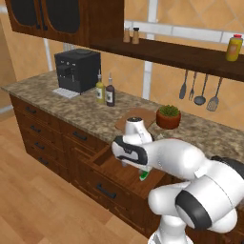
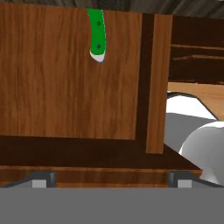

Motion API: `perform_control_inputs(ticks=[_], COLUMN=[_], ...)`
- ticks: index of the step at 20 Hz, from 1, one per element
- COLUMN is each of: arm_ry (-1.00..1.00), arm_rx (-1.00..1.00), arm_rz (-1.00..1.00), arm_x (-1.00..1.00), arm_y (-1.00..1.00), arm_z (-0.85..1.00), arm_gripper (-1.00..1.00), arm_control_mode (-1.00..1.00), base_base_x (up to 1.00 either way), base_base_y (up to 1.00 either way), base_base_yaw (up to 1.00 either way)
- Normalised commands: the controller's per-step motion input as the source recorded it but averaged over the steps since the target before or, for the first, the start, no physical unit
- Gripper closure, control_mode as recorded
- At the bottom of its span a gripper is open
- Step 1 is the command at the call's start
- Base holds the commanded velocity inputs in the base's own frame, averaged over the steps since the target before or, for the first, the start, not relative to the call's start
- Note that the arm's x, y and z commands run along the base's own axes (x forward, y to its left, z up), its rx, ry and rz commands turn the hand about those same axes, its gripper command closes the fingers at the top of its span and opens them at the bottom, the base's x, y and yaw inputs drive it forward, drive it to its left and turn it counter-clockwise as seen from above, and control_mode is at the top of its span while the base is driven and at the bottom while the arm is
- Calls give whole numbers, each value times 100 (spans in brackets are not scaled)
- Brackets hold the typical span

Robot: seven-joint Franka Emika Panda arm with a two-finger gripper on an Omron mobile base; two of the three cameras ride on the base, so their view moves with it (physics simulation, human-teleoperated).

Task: Pick up the knife from the drawer and place it on the cutting board. Then place the meat from the plate to the cutting board.

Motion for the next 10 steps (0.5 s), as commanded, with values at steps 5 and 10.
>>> perform_control_inputs(ticks=[5,10], arm_ry=[7,5], arm_rx=[0,0], arm_rz=[0,0], arm_x=[11,14], arm_y=[9,7], arm_z=[-51,-44], arm_gripper=[-100,-100], arm_control_mode=[-100,-100], base_base_x=[0,0], base_base_y=[0,0], base_base_yaw=[0,0])
